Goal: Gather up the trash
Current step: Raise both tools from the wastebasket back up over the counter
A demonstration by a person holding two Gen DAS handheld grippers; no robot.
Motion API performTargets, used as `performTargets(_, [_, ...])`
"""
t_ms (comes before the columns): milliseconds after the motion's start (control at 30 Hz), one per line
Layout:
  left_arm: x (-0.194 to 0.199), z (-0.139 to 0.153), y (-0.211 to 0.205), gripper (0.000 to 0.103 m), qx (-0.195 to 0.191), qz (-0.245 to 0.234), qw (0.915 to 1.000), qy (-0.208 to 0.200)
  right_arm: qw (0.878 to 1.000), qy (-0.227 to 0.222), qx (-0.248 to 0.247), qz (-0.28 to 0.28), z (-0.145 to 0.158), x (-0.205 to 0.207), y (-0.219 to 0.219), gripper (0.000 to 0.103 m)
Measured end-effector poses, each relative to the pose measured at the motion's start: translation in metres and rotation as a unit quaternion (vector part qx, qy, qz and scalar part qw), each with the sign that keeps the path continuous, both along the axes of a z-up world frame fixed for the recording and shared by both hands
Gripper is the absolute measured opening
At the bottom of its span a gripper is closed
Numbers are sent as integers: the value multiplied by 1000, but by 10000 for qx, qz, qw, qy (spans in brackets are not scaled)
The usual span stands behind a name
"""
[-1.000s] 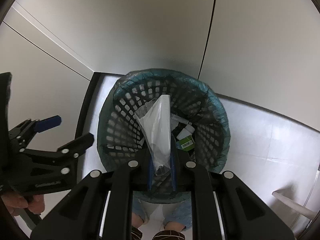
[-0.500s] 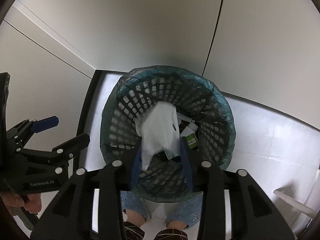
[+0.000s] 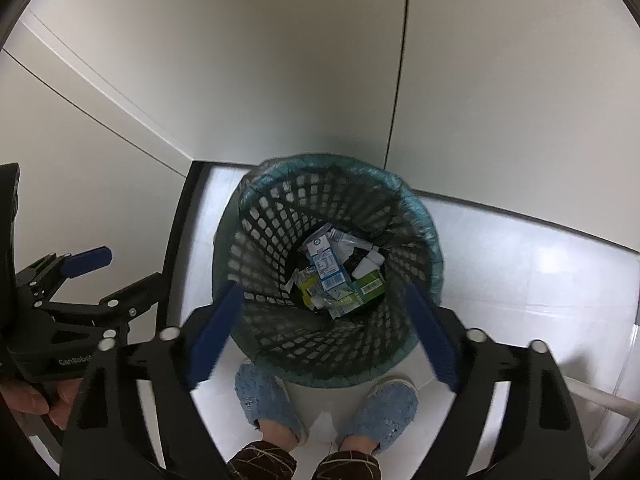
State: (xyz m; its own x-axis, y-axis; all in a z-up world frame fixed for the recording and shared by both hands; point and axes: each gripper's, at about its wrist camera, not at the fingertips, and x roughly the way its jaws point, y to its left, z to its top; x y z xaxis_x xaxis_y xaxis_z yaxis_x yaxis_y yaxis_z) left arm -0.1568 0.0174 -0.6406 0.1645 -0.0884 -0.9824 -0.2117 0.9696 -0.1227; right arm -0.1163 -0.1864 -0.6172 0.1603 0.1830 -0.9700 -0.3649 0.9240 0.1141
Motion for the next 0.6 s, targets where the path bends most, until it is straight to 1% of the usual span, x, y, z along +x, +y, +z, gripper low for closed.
performTargets(33, [-1, 7, 0, 97, -19, 15, 10000, -25, 10000, -46, -15, -17, 9, -1, -1, 92])
performTargets(67, [-2, 13, -1, 97, -26, 14, 10000, -31, 10000, -75, -7, -17, 19, -2, -1, 94])
performTargets(233, [-5, 53, -7, 97, -13, -50, 9999, -147, 9997, -227, -51, 14, 60, -6, -1, 95])
performTargets(300, [-6, 67, -8, 97, -2, -42, 9999, -120, 9995, -308, -110, 30, 78, -7, -3, 95])
performTargets(367, [-7, 85, -7, 97, -130, -1, 9999, -87, 9993, -334, -165, -1, 93, -8, -6, 95])
performTargets(433, [-7, 104, -7, 97, -153, 28, 9998, -119, 9992, -368, -163, -73, 111, -10, -10, 95])
performTargets(500, [-7, 124, -8, 97, -127, 24, 9998, -153, 9988, -425, -186, -139, 132, -11, -14, 95])
performTargets(600, [-6, 154, -12, 97, -82, -5, 9998, -163, 9975, -589, -366, -130, 170, -13, -18, 95])
